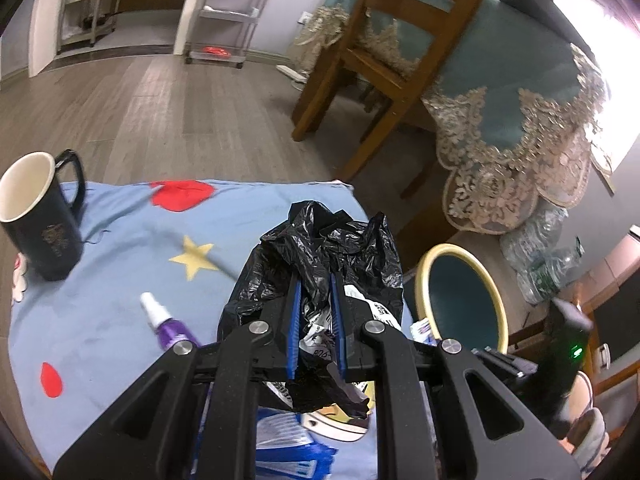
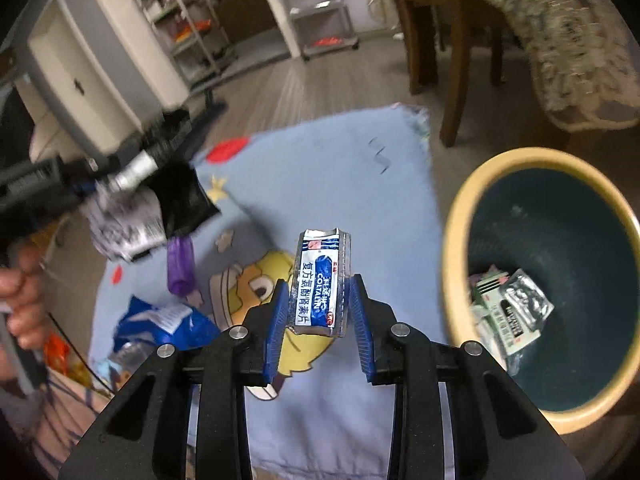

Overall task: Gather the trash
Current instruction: 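Carry the black bag and medicine box over the bin and open both tools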

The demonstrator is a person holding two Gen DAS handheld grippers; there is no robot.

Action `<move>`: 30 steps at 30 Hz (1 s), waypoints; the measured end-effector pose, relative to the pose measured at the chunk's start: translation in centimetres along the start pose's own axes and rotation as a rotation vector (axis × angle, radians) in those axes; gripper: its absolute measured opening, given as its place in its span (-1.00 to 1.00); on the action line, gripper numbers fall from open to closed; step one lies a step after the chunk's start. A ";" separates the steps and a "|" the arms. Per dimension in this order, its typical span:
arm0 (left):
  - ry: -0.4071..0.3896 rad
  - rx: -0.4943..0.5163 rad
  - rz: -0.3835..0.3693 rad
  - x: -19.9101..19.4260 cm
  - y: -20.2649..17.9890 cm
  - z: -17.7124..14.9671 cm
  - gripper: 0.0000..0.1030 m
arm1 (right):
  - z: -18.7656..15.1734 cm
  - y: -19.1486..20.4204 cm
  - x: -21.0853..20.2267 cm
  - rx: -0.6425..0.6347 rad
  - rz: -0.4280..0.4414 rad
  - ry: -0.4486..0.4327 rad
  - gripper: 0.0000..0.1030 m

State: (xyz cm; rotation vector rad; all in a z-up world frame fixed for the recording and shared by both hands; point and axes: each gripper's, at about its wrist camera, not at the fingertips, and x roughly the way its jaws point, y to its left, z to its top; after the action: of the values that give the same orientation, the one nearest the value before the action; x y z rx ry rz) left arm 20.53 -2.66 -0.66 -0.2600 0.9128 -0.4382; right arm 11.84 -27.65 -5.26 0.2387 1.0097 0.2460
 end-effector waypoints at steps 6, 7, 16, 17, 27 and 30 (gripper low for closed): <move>0.039 0.051 -0.041 1.9 -3.6 -0.2 -0.75 | 0.8 -2.7 -4.2 0.064 -0.002 -0.092 -0.36; 0.045 0.061 -0.049 2.3 -4.3 -0.3 -0.75 | 0.8 -3.5 -4.9 0.080 -0.008 -0.107 -0.36; 0.102 0.105 -0.125 5.9 -10.8 -0.9 -0.75 | 0.2 -8.4 -8.8 0.208 -0.074 -0.202 -0.36; 0.109 0.110 -0.133 6.3 -11.6 -1.0 -0.75 | 0.1 -8.9 -9.0 0.222 -0.082 -0.209 -0.36; 0.201 0.138 -0.210 11.7 -18.2 -2.4 -0.74 | -1.1 -13.6 -10.4 0.372 -0.158 -0.276 -0.36; 0.229 0.134 -0.227 13.3 -19.5 -3.0 -0.74 | -1.5 -14.8 -11.2 0.416 -0.174 -0.304 -0.36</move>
State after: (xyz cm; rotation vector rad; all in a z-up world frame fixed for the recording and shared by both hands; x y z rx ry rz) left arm 20.24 -26.20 -4.00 -0.1937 1.0772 -0.7476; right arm 6.24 -45.07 -1.60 0.5457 0.7649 -0.1602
